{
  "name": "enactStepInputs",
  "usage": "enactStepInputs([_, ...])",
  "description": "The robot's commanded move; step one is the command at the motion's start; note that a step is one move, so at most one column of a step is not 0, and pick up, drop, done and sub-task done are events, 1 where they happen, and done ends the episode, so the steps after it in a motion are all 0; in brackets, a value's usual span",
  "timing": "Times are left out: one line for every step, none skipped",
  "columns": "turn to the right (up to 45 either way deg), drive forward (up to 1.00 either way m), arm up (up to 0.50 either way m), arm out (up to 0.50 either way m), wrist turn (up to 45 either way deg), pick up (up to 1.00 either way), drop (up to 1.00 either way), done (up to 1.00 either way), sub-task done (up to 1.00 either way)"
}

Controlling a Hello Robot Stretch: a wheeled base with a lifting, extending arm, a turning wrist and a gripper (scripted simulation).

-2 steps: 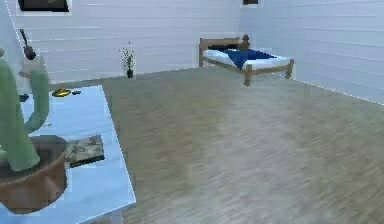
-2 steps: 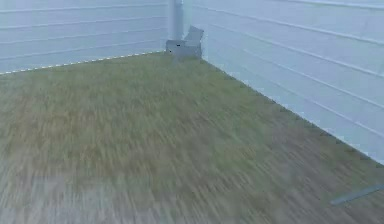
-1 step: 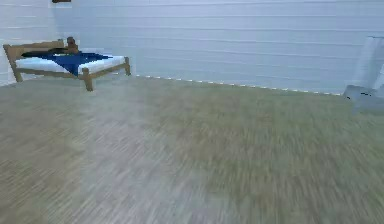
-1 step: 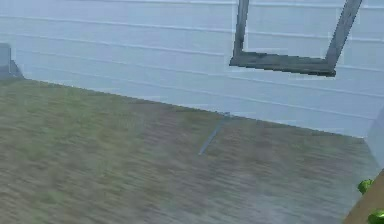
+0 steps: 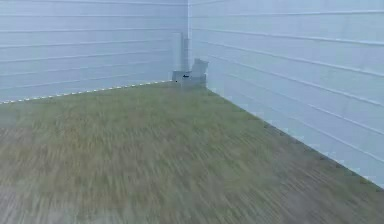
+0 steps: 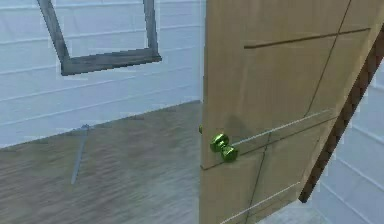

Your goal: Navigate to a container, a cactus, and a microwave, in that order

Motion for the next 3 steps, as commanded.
enactStepInputs([42.0,0.00,0.00,0.00,0.0,0.00,0.00,0.00,0.00])
enactStepInputs([0.0,0.65,0.00,0.00,0.0,0.00,0.00,0.00,0.00])
enactStepInputs([45.0,0.00,0.00,0.00,0.0,0.00,0.00,0.00,0.00])
